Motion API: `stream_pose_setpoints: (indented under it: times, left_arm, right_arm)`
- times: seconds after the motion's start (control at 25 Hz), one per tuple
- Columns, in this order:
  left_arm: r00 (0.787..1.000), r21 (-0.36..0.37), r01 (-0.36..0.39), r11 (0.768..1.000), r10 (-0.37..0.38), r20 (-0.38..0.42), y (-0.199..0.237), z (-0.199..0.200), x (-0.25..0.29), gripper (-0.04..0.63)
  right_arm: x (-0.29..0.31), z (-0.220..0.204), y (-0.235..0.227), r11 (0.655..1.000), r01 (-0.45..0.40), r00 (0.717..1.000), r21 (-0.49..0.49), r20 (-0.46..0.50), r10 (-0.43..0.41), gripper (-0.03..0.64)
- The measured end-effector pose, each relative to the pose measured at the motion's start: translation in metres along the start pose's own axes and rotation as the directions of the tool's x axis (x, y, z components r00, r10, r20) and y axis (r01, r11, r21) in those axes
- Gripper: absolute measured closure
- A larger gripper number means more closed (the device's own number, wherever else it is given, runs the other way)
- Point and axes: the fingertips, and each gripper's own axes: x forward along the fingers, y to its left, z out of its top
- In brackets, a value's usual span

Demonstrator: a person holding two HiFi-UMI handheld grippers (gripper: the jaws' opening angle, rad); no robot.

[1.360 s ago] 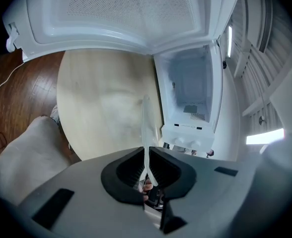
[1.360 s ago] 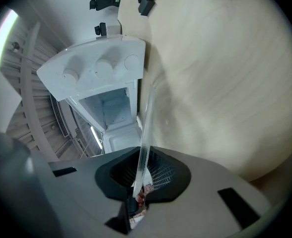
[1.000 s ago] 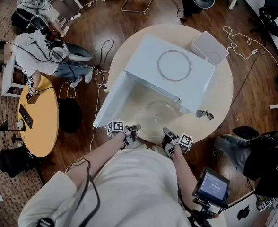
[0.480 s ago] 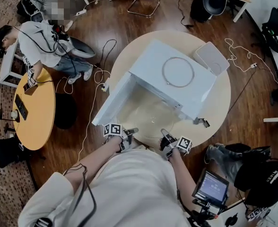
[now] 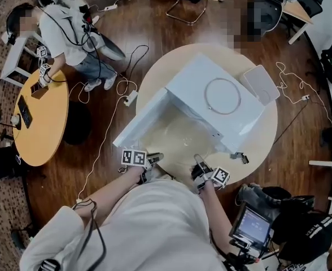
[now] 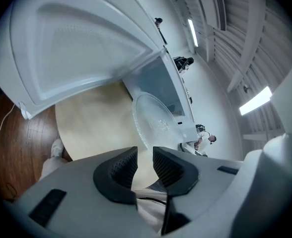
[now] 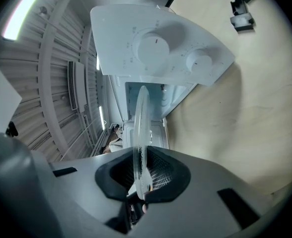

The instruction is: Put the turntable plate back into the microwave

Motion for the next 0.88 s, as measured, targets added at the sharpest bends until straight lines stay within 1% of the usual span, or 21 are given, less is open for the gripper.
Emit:
stream_pose_setpoints:
  times: [0.08,0.16,0.24,0.32,0.4,0.44,0.52,0.68,0.76,0.88]
  left_arm:
    - [1.000,0.095,-0.022,0.995,0.021,0.011,-0.006,0.005,-0.007,0.515]
    - [0.998,0.190,-0.049,0.981,0.043,0.035,-0.012,0.013,-0.012,0.515]
    - [0.996,0.278,-0.072,0.958,0.055,0.070,-0.020,0.022,-0.016,0.515]
    - [0.994,0.359,-0.091,0.929,0.061,0.094,-0.028,0.031,-0.019,0.515]
    - [0.993,0.418,-0.099,0.903,0.063,0.099,-0.035,0.039,-0.019,0.515]
    - [0.993,0.439,-0.100,0.893,0.063,0.097,-0.037,0.042,-0.019,0.515]
    - [0.993,0.458,-0.098,0.884,0.059,0.099,-0.038,0.051,-0.020,0.515]
    - [0.994,0.468,-0.084,0.880,0.039,0.105,-0.042,0.069,-0.022,0.515]
    - [0.995,0.480,-0.074,0.874,0.032,0.095,-0.044,0.075,-0.022,0.515]
    - [0.997,0.497,-0.056,0.866,0.021,0.077,-0.049,0.083,-0.019,0.515]
  right_arm:
    - [0.005,0.006,0.005,1.000,-0.010,1.000,-0.001,0.013,0.010,0.586]
    - [0.010,0.012,0.008,1.000,-0.012,1.000,-0.003,0.024,0.012,0.586]
    - [0.015,0.017,0.008,1.000,-0.005,0.999,-0.013,0.033,0.005,0.586]
    - [0.020,0.020,0.011,1.000,-0.005,0.999,-0.020,0.042,0.006,0.586]
    - [0.025,0.022,0.014,1.000,-0.009,0.998,-0.024,0.056,0.010,0.584]
    - [0.027,0.023,0.014,1.000,-0.009,0.998,-0.026,0.065,0.010,0.584]
    - [0.031,0.024,0.014,1.000,-0.009,0.996,-0.020,0.088,0.010,0.584]
    - [0.040,0.026,0.015,1.000,-0.008,0.990,0.003,0.141,0.008,0.586]
    - [0.044,0.028,0.016,1.000,-0.004,0.986,0.005,0.164,0.003,0.585]
    - [0.051,0.032,0.020,1.000,-0.019,0.979,0.013,0.202,0.016,0.584]
